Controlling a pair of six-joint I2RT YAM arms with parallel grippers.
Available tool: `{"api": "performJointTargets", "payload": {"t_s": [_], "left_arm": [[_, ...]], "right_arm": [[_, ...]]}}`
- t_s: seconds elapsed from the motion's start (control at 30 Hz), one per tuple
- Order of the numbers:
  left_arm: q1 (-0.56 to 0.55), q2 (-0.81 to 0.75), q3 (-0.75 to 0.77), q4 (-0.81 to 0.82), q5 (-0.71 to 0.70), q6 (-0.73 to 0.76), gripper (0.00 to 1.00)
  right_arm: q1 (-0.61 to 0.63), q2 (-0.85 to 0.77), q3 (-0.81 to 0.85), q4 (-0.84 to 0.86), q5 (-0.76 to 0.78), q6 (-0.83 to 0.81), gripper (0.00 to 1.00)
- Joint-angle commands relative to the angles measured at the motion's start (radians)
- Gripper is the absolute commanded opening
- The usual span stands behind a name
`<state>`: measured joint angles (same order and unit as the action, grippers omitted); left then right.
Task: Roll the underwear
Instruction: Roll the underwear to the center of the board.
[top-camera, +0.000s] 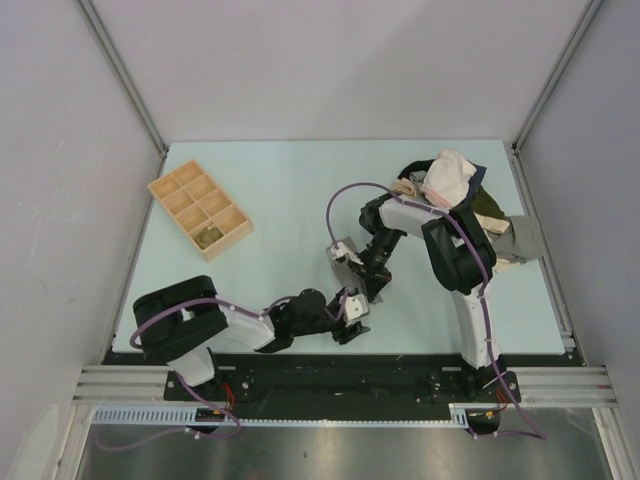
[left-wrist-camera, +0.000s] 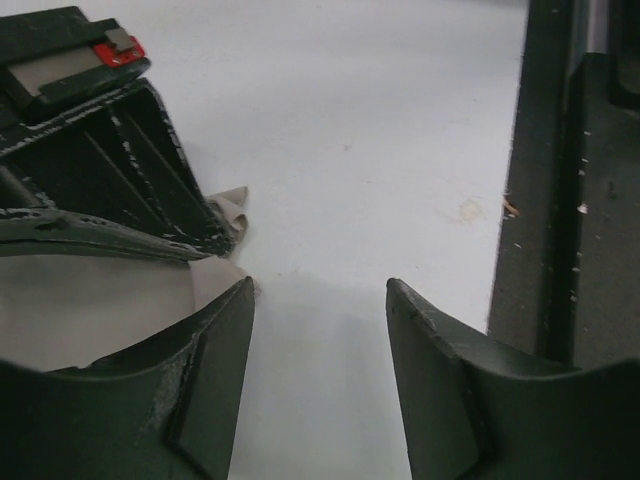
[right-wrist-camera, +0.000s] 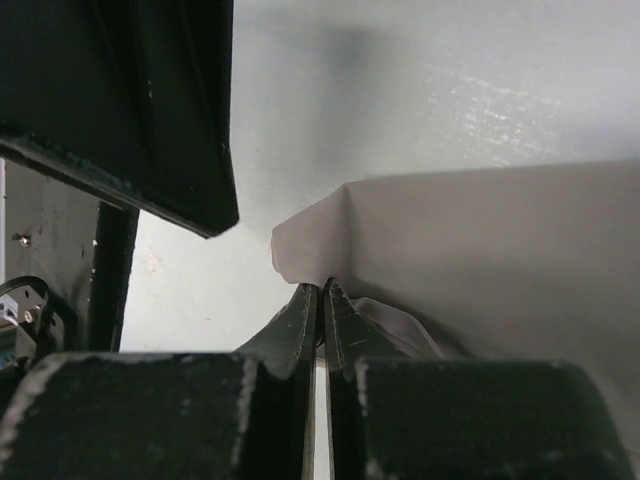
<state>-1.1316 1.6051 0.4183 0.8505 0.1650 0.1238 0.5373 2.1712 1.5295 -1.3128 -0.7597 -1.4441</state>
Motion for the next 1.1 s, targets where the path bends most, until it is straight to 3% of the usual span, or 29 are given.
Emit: {"api": "performJointTargets", "payload": {"t_s": [0.0,0.4,0.73,1.07], "left_arm": [[-0.008,0.033,0.057,0.019,-0.117,0.019,0.60],[-0.008,0.124,0.135,-0.047,-0.199,0.068,0.65],[-0.008,0.202,0.201,-0.119,-0.259,0.068,0.47],[-0.008,0.240,0.211,-0.157,-0.297,0.071,0.39]], "right_arm": [[0.000,0.019,0.034,-0.089,-0.036,0.030,0.00],[-0.013,0.044,0.066,-0.143,-0.039,0.013,0.00],[-0.026,0.042,0.066,-0.163,-0.041,-0.006,0.00],[-0.033,0.041,0.069,-0.180,-0.047,-0.021,0.00]]}}
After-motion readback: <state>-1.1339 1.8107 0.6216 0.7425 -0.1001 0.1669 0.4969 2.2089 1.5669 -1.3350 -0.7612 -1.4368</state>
